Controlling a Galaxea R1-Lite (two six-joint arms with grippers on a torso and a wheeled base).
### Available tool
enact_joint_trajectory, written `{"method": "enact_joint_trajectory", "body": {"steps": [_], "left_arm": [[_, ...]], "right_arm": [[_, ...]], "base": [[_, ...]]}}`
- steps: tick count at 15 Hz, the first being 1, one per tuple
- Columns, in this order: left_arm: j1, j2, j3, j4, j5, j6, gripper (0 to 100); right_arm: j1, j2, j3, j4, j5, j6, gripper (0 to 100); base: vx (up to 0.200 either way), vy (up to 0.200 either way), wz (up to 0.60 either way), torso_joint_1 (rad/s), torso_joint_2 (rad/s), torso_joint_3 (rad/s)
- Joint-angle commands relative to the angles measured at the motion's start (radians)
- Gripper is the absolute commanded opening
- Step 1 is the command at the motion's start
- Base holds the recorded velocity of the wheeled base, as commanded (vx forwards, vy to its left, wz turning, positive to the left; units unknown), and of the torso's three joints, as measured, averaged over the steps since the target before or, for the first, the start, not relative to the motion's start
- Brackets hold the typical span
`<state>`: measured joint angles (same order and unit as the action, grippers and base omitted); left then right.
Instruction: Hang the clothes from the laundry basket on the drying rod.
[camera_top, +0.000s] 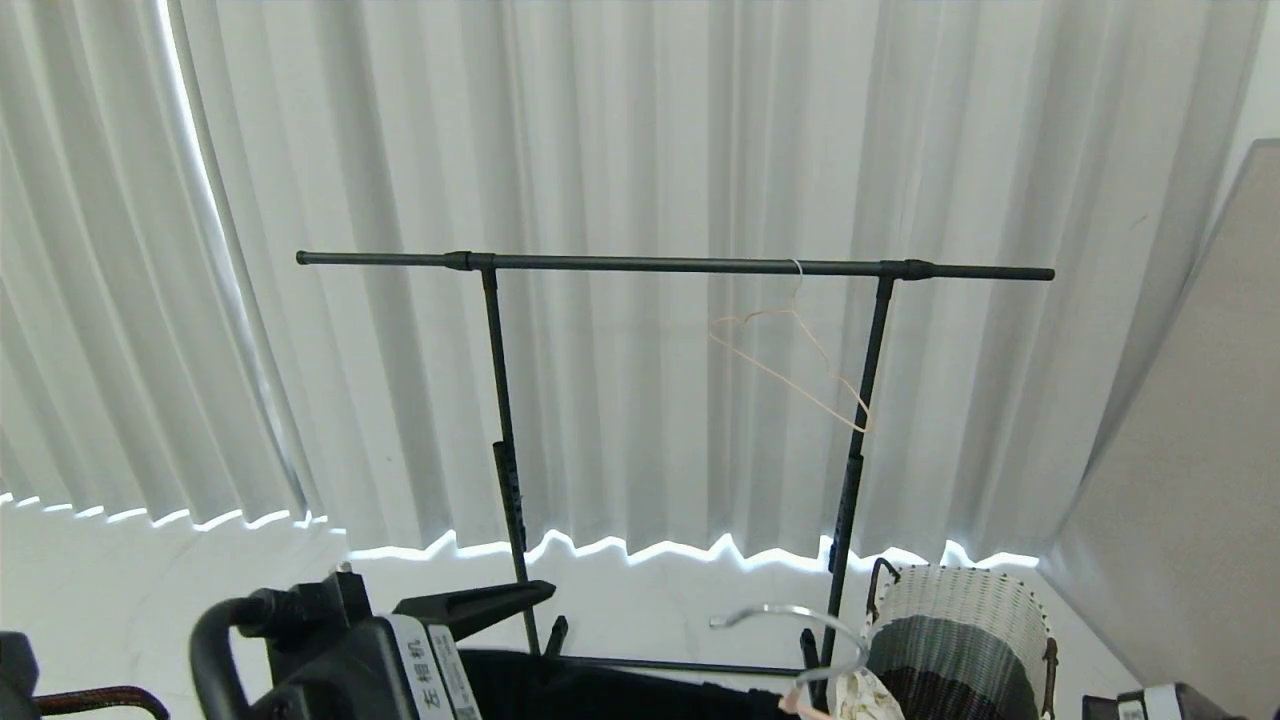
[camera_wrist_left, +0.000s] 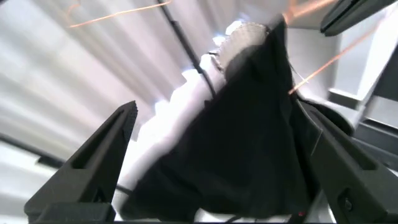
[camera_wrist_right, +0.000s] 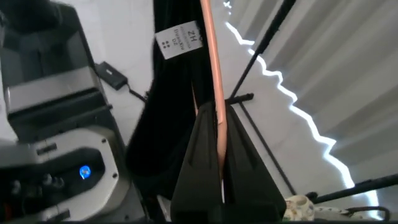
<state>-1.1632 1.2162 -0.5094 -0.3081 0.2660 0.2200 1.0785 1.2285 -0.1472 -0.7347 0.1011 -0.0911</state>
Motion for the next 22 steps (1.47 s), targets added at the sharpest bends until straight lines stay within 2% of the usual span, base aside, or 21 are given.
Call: {"method": "enact_joint_trajectory", "body": {"steps": [1,5,9,13,15,17,20,22], "left_arm": [[-0.009,0.023,0.006,0.0,-0.025,-0.001,100],[-0.012,0.031,0.038,0.0,-0.157,0.001,100],[-0.015,0.042,0.041,0.0,-0.163,0.001,100],[-0.02,-0.026,0.046,-0.002,-0.163,0.002,100],[-0.062,-0.05,0.106,-0.002,-0.162,0.027,100],[-0.062,-0.043,0.132,-0.002,-0.163,0.036,100],[-0.024,0.009,0.118,-0.003,-0.165,0.03,100],[0.057,0.037,0.107,-0.016,-0.177,0.027,100]], "right_arm": [[0.003,-0.038,0.048,-0.005,0.035,-0.027,0],[0.004,-0.04,0.061,-0.005,0.049,-0.059,0],[-0.003,-0.041,0.071,-0.006,0.046,-0.065,0],[-0.071,-0.041,0.058,-0.008,0.046,-0.038,0],[-0.088,-0.043,0.049,-0.014,0.046,-0.039,0],[-0.092,-0.04,0.035,-0.038,0.046,-0.039,0],[-0.092,-0.047,0.011,-0.04,0.046,-0.047,0],[-0.094,-0.049,-0.002,-0.04,0.046,-0.047,0]], "base": [[0.0,0.0,0.0,0.0,0.0,0.0],[0.0,0.0,0.0,0.0,0.0,0.0],[0.0,0.0,0.0,0.0,0.0,0.0],[0.0,0.0,0.0,0.0,0.0,0.0],[0.0,0.0,0.0,0.0,0.0,0.0],[0.0,0.0,0.0,0.0,0.0,0.0],[0.0,0.0,0.0,0.0,0.0,0.0],[0.0,0.0,0.0,0.0,0.0,0.0]]}}
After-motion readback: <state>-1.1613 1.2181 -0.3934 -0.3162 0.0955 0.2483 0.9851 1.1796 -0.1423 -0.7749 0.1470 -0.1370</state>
